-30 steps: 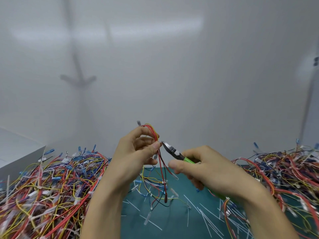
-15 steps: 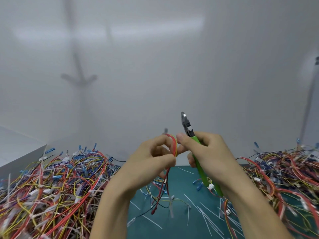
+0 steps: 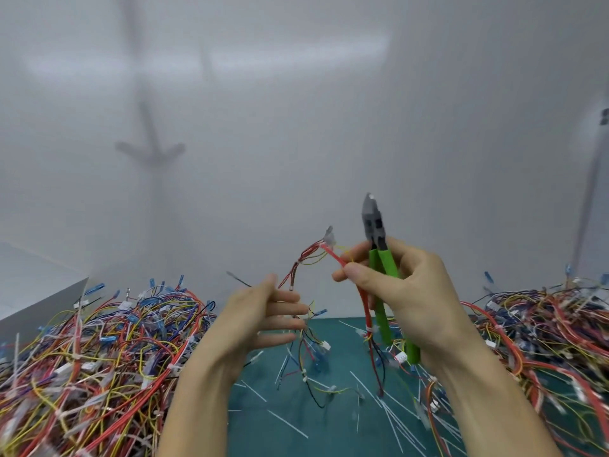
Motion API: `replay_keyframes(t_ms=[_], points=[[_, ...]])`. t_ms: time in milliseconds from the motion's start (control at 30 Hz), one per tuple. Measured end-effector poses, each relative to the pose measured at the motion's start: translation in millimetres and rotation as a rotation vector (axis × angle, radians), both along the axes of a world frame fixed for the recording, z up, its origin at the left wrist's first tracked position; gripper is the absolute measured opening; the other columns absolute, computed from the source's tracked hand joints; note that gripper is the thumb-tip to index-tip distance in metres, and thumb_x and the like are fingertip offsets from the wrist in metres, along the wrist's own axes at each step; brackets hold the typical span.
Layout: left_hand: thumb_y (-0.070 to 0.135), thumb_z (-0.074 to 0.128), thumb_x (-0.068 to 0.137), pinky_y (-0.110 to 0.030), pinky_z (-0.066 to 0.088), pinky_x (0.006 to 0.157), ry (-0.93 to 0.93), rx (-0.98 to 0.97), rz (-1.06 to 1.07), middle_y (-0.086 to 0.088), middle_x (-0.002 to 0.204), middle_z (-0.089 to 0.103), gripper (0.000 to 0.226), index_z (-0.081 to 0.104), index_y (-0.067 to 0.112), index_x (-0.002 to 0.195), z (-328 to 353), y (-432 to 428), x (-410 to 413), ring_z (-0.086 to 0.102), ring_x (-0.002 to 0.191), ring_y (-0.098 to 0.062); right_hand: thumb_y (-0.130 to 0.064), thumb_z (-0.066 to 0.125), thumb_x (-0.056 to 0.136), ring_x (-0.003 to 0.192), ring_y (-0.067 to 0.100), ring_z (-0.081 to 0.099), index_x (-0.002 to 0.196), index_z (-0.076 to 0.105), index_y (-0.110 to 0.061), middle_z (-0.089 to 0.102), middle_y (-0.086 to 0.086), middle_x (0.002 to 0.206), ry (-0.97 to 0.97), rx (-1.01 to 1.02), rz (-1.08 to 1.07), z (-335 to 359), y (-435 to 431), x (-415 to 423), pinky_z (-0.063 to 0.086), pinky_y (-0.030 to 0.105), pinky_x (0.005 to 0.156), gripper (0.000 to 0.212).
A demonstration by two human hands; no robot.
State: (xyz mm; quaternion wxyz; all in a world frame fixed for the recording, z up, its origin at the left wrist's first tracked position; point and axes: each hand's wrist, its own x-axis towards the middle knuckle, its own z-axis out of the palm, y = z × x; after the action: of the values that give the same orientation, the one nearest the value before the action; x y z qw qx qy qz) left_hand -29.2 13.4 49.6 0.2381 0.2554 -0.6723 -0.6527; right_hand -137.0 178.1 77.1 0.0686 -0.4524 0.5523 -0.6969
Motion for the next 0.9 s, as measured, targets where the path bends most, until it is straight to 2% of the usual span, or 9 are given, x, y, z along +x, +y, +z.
replay_keyframes(t_ms=[133,233,300,367,467,567,667,767,900], points=[[0.052,0.036,0.101,-0.033,0.061,0.057,0.209,0.435,-0.038,-0.021,0.101,0.074,0.062,0.064,-0.003,0.110,-6.9,-7.0,-10.1,0.075,0.081,-0.028,0.006,0.071,0.084,0.068,0.007,0.062,0.086,0.069,-0.005,0.074,0.007,0.078,0.214,0.217,0.269,-0.5,5.0,-1.0,0.048,0.018,0.062,0.011],[0.036,0.047,0.101,-0.029,0.059,0.052,0.335,0.527,0.002,-0.015,0.091,0.076,0.041,0.064,-0.002,0.101,-6.8,-2.9,-17.6,0.075,0.069,-0.021,0.010,0.070,0.084,0.073,0.004,0.066,0.086,0.068,-0.008,0.073,0.000,0.079,0.294,0.454,0.356,-6.8,2.1,-3.0,0.050,0.018,0.067,0.018],[0.019,0.048,0.101,-0.025,0.058,0.049,0.375,0.485,0.067,-0.006,0.072,0.075,0.024,0.063,0.003,0.092,-7.0,-1.6,-18.4,0.072,0.059,-0.014,0.004,0.073,0.084,0.077,0.007,0.065,0.087,0.070,-0.008,0.073,0.006,0.082,0.324,0.568,0.330,-12.0,0.6,-7.1,0.054,0.023,0.073,0.013],[0.011,0.047,0.100,-0.024,0.058,0.049,0.387,0.431,0.079,-0.002,0.060,0.068,0.020,0.062,0.004,0.089,-6.3,-4.4,-14.9,0.068,0.051,-0.012,-0.006,0.075,0.085,0.076,0.008,0.064,0.091,0.072,-0.010,0.073,0.007,0.083,0.337,0.645,0.293,-14.9,1.0,-11.1,0.053,0.024,0.075,0.007],[0.007,0.046,0.100,-0.024,0.054,0.048,0.350,0.270,-0.005,-0.002,0.060,0.062,0.017,0.061,-0.001,0.099,-2.1,-6.9,-5.3,0.062,0.050,-0.014,-0.023,0.076,0.087,0.067,0.006,0.062,0.089,0.071,-0.013,0.068,-0.002,0.072,0.246,0.616,0.169,-16.9,0.3,-15.1,0.048,0.016,0.063,0.011],[0.009,0.041,0.103,-0.024,0.056,0.055,0.299,0.067,-0.047,-0.005,0.069,0.069,0.023,0.063,0.001,0.104,4.1,-3.6,2.2,0.067,0.057,-0.017,-0.042,0.072,0.087,0.068,0.011,0.067,0.088,0.070,-0.014,0.072,-0.001,0.076,0.180,0.622,-0.071,-23.9,-6.5,-24.5,0.052,0.026,0.068,0.028],[0.009,0.039,0.104,-0.022,0.055,0.058,0.314,-0.101,-0.076,-0.009,0.080,0.074,0.026,0.064,0.006,0.106,12.3,3.8,8.4,0.071,0.067,-0.018,-0.058,0.060,0.089,0.087,0.027,0.066,0.086,0.062,-0.013,0.069,0.008,0.086,0.321,0.859,-0.389,-45.5,-19.8,-38.9,0.046,0.035,0.071,0.045],[0.008,0.039,0.104,-0.021,0.056,0.061,0.373,-0.179,-0.079,-0.013,0.090,0.076,0.026,0.065,0.009,0.107,18.7,8.6,13.2,0.073,0.075,-0.021,-0.056,0.051,0.096,0.109,0.032,0.057,0.091,0.053,-0.015,0.066,0.014,0.112,0.422,1.078,-0.516,-79.4,-35.3,-53.3,0.041,0.035,0.081,0.042],[0.007,0.040,0.104,-0.026,0.059,0.068,0.364,-0.317,-0.067,-0.011,0.091,0.076,0.028,0.067,0.014,0.106,22.7,10.2,20.9,0.071,0.076,-0.021,-0.055,0.053,0.096,0.131,0.036,0.040,0.132,0.048,-0.008,0.045,0.019,0.140,0.373,1.203,-0.592,-120.6,-44.3,-66.1,0.040,0.041,0.102,0.059]])
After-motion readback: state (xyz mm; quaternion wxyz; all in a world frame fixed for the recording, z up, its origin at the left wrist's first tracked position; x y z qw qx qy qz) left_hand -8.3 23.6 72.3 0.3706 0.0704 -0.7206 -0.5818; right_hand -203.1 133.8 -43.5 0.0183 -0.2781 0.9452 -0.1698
